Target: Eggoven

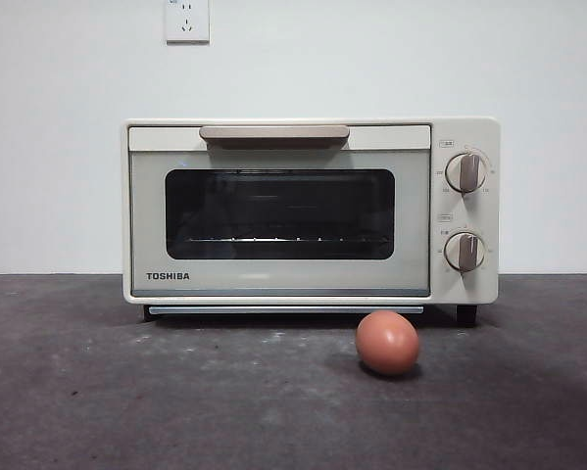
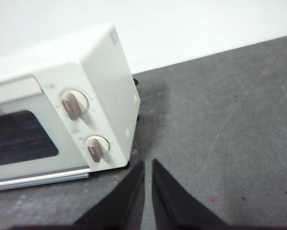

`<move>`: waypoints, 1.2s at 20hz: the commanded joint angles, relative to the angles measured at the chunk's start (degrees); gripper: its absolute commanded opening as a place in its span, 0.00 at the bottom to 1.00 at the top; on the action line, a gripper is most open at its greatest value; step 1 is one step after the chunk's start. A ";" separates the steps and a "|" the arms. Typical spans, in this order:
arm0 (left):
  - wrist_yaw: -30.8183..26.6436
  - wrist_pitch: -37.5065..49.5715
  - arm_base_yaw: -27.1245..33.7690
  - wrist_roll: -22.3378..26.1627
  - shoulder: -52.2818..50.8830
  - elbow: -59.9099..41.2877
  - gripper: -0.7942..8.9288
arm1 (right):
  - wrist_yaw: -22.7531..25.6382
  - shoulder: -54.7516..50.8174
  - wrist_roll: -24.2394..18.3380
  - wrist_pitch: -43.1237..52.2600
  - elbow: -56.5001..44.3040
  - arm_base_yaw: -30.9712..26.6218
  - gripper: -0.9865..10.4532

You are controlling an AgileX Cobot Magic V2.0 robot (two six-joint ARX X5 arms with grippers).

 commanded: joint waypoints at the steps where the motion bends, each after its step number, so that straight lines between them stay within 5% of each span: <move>1: 2.73 -1.38 0.11 1.11 4.00 5.25 0.09 | -2.10 2.84 0.70 -3.48 5.53 0.04 0.09; 6: 9.18 -7.67 0.09 7.82 11.82 14.36 0.09 | -9.46 9.99 -1.51 -12.17 16.15 0.04 0.09; 16: 18.27 -26.10 -3.45 18.75 24.15 30.47 0.09 | -24.65 27.34 -14.49 -38.47 36.13 1.33 0.09; 24: 18.67 -32.85 -9.25 21.33 25.88 32.44 0.09 | -25.68 30.47 -18.01 -44.50 38.88 4.59 0.09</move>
